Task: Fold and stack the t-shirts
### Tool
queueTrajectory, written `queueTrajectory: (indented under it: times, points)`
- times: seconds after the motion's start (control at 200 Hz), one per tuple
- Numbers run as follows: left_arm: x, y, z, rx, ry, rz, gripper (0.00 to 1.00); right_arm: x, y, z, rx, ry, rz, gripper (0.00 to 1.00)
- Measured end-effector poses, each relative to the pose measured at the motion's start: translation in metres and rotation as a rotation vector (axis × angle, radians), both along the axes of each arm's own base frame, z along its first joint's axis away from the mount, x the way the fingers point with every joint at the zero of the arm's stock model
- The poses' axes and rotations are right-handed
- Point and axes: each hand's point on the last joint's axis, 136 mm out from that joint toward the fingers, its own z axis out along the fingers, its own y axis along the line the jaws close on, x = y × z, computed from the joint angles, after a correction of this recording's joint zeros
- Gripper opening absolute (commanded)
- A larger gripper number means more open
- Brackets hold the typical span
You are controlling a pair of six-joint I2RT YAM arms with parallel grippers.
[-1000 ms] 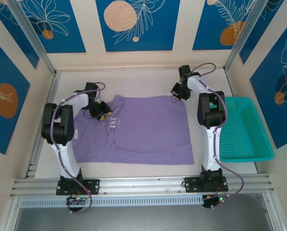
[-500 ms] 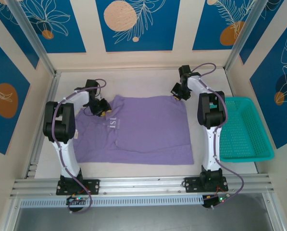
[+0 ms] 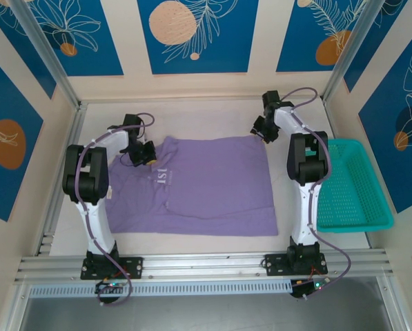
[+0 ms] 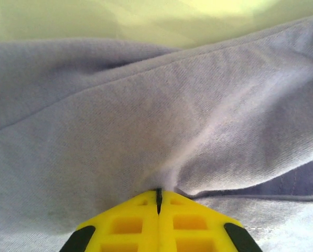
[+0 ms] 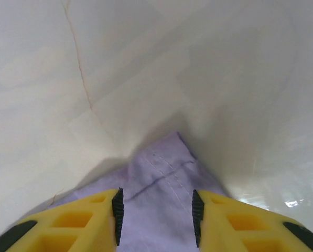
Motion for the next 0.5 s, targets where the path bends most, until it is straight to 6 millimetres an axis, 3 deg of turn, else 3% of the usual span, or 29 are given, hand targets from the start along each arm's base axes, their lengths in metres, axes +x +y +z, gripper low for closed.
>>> queueTrajectory:
  times: [0.295,0.5]
  points:
    - [0.014,-0.006,0.036,0.019,-0.141,-0.045,0.00,0.002,-0.024,0.008,-0.003,-0.012,-0.045,0.40]
    - [0.016,-0.008,0.039,0.027,-0.162,-0.054,0.00,0.008,-0.023,0.007,-0.007,-0.011,-0.030,0.39]
